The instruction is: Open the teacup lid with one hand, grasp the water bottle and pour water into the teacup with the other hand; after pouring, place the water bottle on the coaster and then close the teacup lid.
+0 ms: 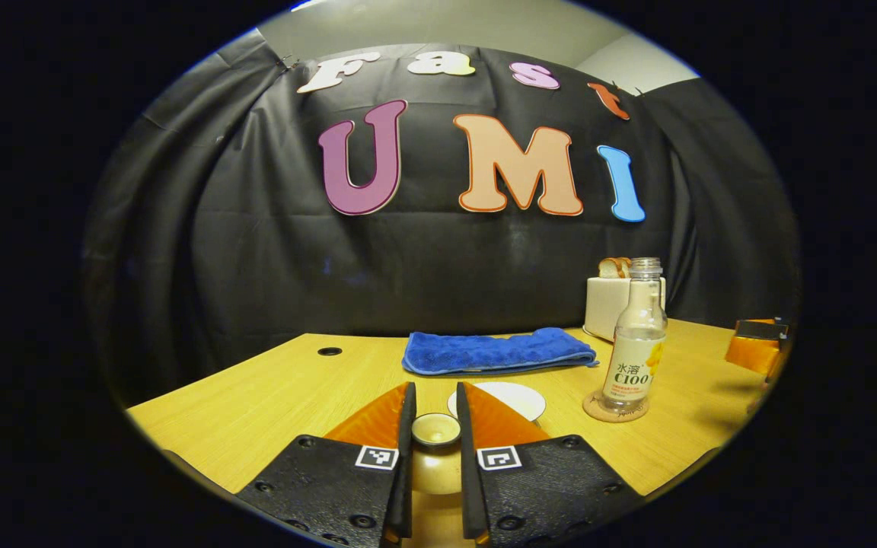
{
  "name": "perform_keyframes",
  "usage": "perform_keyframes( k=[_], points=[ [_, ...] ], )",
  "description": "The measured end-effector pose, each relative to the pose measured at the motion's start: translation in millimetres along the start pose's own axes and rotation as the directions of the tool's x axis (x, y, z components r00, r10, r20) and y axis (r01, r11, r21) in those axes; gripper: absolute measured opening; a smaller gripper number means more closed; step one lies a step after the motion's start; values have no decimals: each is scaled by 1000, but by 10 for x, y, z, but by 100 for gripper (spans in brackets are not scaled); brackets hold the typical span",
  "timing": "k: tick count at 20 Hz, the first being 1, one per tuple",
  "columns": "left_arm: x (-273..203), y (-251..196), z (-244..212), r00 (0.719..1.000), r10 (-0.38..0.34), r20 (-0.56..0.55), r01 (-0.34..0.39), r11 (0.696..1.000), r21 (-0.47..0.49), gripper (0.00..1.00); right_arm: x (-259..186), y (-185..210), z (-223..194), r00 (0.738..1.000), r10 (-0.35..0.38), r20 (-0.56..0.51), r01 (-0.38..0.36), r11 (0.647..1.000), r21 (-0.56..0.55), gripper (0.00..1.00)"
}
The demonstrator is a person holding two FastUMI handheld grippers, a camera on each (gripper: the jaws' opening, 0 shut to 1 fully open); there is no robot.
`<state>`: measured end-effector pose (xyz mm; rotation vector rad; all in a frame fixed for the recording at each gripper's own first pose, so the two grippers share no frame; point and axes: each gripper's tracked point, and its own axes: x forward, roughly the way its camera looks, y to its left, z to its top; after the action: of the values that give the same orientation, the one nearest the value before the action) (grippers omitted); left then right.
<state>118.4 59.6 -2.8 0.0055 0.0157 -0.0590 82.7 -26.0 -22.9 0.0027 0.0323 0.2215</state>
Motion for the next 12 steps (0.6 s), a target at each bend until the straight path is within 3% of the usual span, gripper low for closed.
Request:
perform_keyframes(
  k=[1,4,12],
  points=[
    [52,-37,11,1000,-11,3,11,1000,-1,23,-69,-64,11,1000,-6,1,6,1000,0,96],
    [227,-129,9,1000,-26,2,26,1000,0,23,-177,-200,24,1000,-28,1,28,1000,0,100],
    [625,-423,-36,996,-78,-35,80,995,55,23,-187,-165,41,1000,-17,-4,17,1000,0,97]
  ],
)
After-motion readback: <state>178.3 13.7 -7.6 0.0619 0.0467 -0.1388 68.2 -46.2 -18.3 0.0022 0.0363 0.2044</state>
